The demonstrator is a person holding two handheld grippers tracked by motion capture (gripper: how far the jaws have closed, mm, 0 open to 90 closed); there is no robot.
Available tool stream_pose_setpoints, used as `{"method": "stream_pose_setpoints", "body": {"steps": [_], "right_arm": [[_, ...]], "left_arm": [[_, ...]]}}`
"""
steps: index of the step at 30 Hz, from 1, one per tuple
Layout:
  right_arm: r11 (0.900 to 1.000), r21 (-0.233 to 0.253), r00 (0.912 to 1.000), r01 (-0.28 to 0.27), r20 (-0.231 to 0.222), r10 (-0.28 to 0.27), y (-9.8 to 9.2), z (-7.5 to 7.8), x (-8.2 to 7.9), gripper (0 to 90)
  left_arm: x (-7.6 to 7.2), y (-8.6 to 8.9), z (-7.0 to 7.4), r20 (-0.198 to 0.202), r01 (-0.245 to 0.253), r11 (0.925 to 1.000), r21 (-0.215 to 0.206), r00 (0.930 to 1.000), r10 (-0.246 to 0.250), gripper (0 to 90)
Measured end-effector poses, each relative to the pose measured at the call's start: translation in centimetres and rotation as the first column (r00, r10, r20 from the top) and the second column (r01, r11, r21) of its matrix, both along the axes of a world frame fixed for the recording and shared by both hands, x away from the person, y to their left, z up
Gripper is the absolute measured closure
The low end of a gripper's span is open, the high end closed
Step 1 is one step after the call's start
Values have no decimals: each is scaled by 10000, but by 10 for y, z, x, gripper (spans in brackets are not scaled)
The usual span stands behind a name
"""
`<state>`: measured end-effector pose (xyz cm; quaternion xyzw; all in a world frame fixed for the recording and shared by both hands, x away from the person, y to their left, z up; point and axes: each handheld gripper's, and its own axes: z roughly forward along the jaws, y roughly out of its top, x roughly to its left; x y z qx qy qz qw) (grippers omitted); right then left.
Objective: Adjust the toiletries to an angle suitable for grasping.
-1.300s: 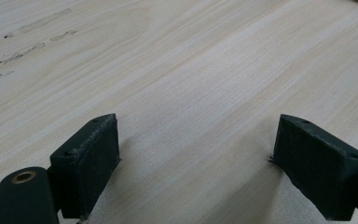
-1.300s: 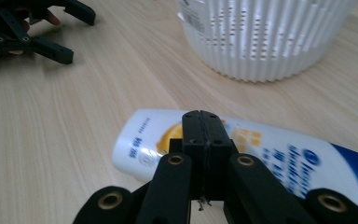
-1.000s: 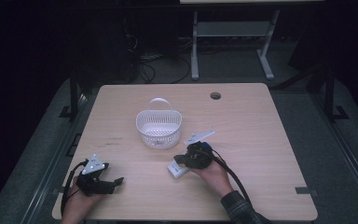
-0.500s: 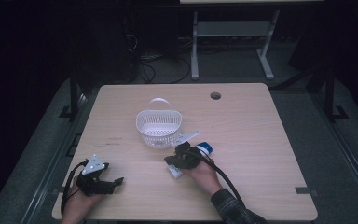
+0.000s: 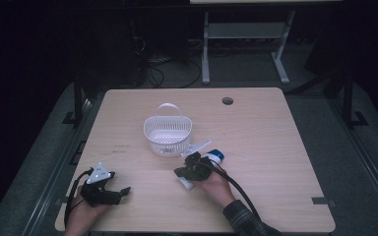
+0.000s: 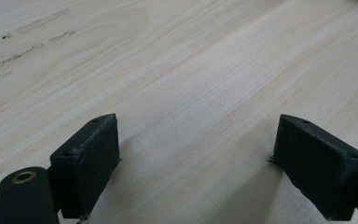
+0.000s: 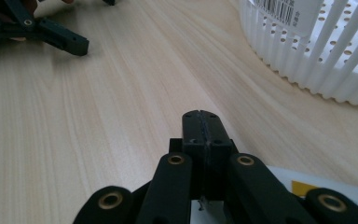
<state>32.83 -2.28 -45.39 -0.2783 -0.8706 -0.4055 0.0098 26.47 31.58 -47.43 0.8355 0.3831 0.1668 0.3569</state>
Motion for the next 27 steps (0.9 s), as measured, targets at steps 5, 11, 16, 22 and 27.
{"method": "stream_pose_setpoints", "body": {"steps": [5,11,16,22,27], "right_arm": [[10000,-43,10000,-36,-11,36,-7,-1,-6,894],[9999,-102,10000,-38,-16,38,-13,-2,-13,893],[9998,-170,10000,-56,-16,56,-19,-1,-21,893],[9995,-314,9999,-94,-46,92,-24,-1,-31,893],[9994,-342,10000,-54,-57,52,-32,-1,-37,894]], "left_arm": [[0,0,0,2,1,10000,-5,10000,-1,134],[0,0,0,3,1,10000,-4,10000,-1,135],[0,0,0,2,2,10000,-4,10000,-2,135],[0,0,0,8,5,10000,-12,10000,-5,135],[0,0,0,4,7,10000,-9,10000,-7,135]]}}
